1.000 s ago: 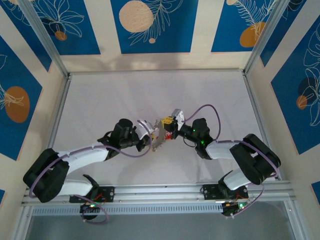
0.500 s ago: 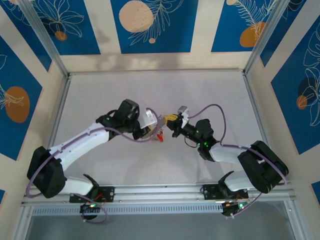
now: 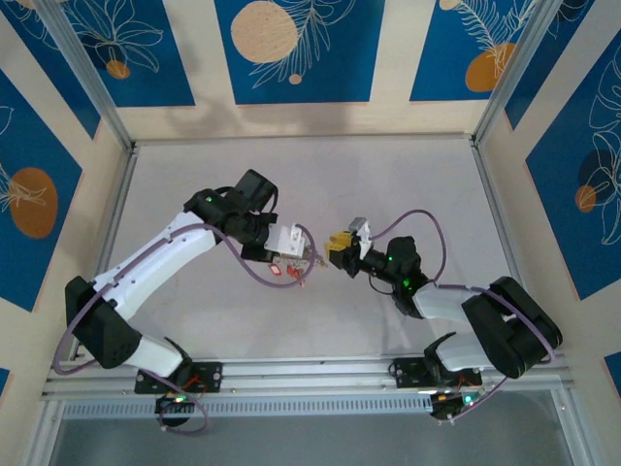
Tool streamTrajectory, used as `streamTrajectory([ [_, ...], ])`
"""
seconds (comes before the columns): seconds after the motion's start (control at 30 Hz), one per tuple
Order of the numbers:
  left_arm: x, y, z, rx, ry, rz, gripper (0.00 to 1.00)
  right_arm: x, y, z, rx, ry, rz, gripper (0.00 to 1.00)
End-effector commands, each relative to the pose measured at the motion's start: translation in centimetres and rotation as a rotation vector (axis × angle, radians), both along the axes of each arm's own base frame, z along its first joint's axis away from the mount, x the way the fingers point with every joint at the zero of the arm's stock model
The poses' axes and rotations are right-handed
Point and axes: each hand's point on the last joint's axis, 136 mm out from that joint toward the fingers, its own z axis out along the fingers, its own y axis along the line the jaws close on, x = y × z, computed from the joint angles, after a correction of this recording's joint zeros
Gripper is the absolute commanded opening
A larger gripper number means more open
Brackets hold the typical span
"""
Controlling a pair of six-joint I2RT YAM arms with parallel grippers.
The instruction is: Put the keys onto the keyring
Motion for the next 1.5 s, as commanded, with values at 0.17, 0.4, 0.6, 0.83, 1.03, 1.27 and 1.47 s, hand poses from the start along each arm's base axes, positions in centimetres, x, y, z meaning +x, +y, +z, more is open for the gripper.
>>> streamTrajectory([
  [0.17, 0.2, 1.8, 2.1, 0.107, -0.183, -0.198, 0.00, -5.5, 1.1, 1.0, -0.096, -0.171, 0.390, 0.38],
  [0.4, 0.6, 2.4, 3.3, 0.139, -0.256, -0.236, 0.00, -8.6, 2.1, 0.3, -0.158, -0.204, 0.567, 0.46],
  [0.6, 1.0, 2.5, 3.6, 0.155, -0.256, -0.218, 0.00, -7.6, 2.9, -1.3, -0.180, -0.185, 0.459, 0.53],
  [0.83, 1.0, 2.1, 4.1, 0.130, -0.261, -0.219, 0.00, -7.1, 4.0, -2.4, -0.169, -0.153, 0.450, 0.61],
  [1.03, 1.2, 1.7, 4.5, 0.116, -0.260, -0.211, 0.00, -6.2, 5.7, -2.8, -0.120, -0.144, 0.418, 0.60],
  [1.27, 1.5, 1.5, 4.4, 0.118, -0.252, -0.200, 0.00, -5.3, 7.0, -2.6, -0.090, -0.147, 0.400, 0.55],
  [1.47, 1.6, 1.3, 4.3, 0.117, -0.255, -0.198, 0.00, -5.1, 7.4, -2.3, -0.070, -0.144, 0.408, 0.45],
])
